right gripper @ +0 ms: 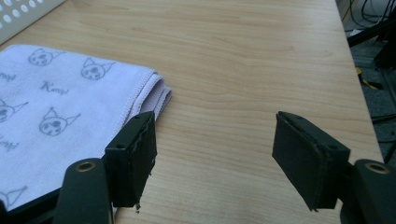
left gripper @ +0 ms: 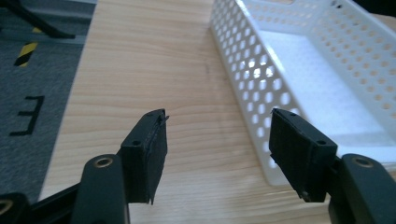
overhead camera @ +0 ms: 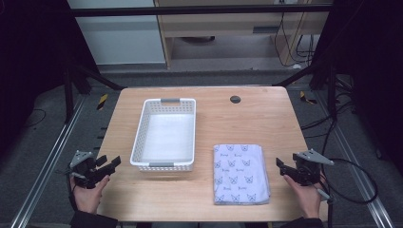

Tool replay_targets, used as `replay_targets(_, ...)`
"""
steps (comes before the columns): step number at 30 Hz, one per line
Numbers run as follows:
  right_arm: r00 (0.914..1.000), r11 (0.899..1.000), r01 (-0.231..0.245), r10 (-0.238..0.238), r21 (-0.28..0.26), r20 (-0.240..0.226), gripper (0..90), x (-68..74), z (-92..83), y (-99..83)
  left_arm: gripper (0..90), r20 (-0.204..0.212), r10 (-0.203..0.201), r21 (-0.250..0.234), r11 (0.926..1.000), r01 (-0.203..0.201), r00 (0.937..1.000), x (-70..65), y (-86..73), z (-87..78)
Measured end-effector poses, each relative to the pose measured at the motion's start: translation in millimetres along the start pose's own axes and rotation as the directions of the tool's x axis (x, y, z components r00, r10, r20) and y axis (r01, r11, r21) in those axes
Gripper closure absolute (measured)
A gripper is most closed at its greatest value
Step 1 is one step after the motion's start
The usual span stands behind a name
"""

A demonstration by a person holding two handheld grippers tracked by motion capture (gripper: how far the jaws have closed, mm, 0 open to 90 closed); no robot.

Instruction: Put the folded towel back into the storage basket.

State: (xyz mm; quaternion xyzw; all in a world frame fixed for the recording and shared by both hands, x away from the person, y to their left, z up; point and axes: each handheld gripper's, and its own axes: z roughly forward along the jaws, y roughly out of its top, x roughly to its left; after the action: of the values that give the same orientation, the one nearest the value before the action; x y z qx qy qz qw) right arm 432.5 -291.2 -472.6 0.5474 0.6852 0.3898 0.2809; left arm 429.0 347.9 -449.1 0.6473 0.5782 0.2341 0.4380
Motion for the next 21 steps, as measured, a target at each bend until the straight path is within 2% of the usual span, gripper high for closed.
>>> replay_targets(2, 1.0, 1.0, 0.002, -0.002, -0.008, 0.003, 30.1, 0.1, -1.9, 0.8, 35.6, 0.006, 0.001, -0.007, 1.0, -0.001, 1.0, -2.8, 0.9, -1.5)
replay_targets(5, 1.0, 1.0, -0.003, 0.003, -0.027, 0.005, 29.5, -0.1, -5.0, 1.7, 32.9, 0.048, 0.015, -0.026, 0.9996, -0.014, 0.9987, -13.4, 3.6, -6.3)
replay_targets(6, 1.0, 1.0, -0.003, 0.003, -0.027, 0.005, 29.5, -0.1, -5.0, 1.7, 32.3, 0.048, 0.015, -0.026, 0.9996, -0.014, 0.9987, -13.4, 3.6, -6.3)
replay_targets(8, 0.9999, 0.999, -0.009, 0.009, -0.043, -0.012, 28.8, 1.4, -8.4, 3.3, 31.8, 0.061, 0.046, -0.027, 0.9986, -0.045, 0.9971, -21.6, 4.2, -7.3)
replay_targets(10, 0.9999, 0.999, -0.007, 0.006, -0.045, -0.014, 28.5, 2.3, -9.3, 4.3, 32.2, 0.063, 0.053, -0.027, 0.9983, -0.051, 0.9966, -24.4, 4.8, -7.3)
replay_targets(16, 0.9992, 0.998, -0.002, -0.001, -0.066, -0.04, 27.4, 5.5, -12.0, 8.2, 35.3, 0.111, 0.067, -0.04, 0.9972, -0.063, 0.9915, -40.1, 7.7, -10.6)
replay_targets(17, 0.999, 0.997, 0.0, -0.003, -0.072, -0.045, 27.1, 6.3, -12.9, 9.8, 35.7, 0.12, 0.077, -0.047, 0.9964, -0.072, 0.9898, -46.1, 9.4, -12.0)
replay_targets(21, 0.9986, 0.996, -0.017, 0.012, -0.089, -0.052, 25.5, 6.7, -16.2, 13.0, 36.7, 0.144, 0.086, -0.054, 0.9954, -0.079, 0.9859, -55.0, 12.9, -14.1)
